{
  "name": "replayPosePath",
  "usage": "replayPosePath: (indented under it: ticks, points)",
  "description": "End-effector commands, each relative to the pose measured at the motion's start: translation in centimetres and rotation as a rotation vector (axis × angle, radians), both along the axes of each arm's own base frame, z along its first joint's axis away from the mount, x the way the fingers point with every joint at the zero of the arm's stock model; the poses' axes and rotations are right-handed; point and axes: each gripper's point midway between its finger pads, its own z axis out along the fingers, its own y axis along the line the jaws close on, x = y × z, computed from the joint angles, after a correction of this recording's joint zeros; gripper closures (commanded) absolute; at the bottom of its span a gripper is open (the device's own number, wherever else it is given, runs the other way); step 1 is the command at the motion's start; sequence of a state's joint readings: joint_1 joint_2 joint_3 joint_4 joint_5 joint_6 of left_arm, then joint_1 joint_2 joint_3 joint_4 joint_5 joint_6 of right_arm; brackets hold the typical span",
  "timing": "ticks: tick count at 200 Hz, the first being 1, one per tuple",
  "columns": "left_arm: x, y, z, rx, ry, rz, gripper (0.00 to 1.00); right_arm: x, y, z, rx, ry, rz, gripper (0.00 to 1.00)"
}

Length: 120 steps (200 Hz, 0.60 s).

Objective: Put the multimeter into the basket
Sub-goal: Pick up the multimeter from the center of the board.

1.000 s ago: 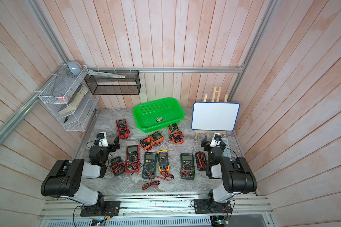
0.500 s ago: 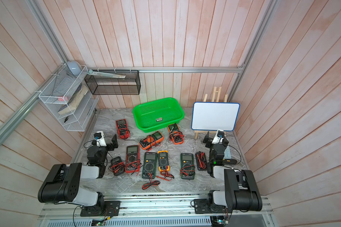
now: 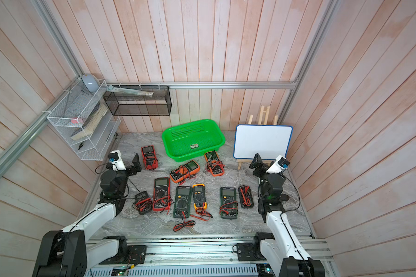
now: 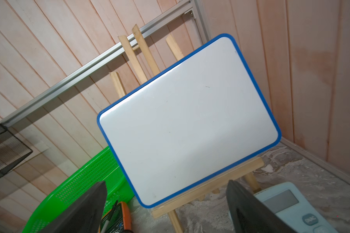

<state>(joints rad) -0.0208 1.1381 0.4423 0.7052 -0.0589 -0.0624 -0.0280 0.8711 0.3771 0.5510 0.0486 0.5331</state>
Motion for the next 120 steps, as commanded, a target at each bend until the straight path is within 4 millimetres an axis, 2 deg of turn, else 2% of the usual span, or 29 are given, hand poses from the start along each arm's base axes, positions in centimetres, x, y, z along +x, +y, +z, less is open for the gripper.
replayPosePath:
  ticks: [1, 31, 65, 99, 120]
  points:
    - [0.1, -0.8, 0.7, -0.045, 0.058, -0.011, 0.0, -0.5, 3.1, -1.8, 0.083, 0.109, 0.171, 0.02]
    - [0.9, -1.5, 2.3, -0.111, 0.089, -0.019, 0.0, -1.9, 6.4, -2.6, 0.087, 0.192, 0.29, 0.03]
    - [2.7, -1.5, 2.9, -0.178, 0.19, 0.003, 0.0, -3.8, 11.1, -4.0, 0.06, 0.294, 0.391, 0.04]
    - [4.6, -2.3, 2.5, -0.188, 0.319, -0.021, 0.0, -5.4, 14.8, -4.7, 0.031, 0.361, 0.462, 0.04]
    - [6.0, -2.8, 1.1, -0.207, 0.431, -0.028, 0.0, -5.7, 16.4, -5.3, 0.038, 0.406, 0.498, 0.04]
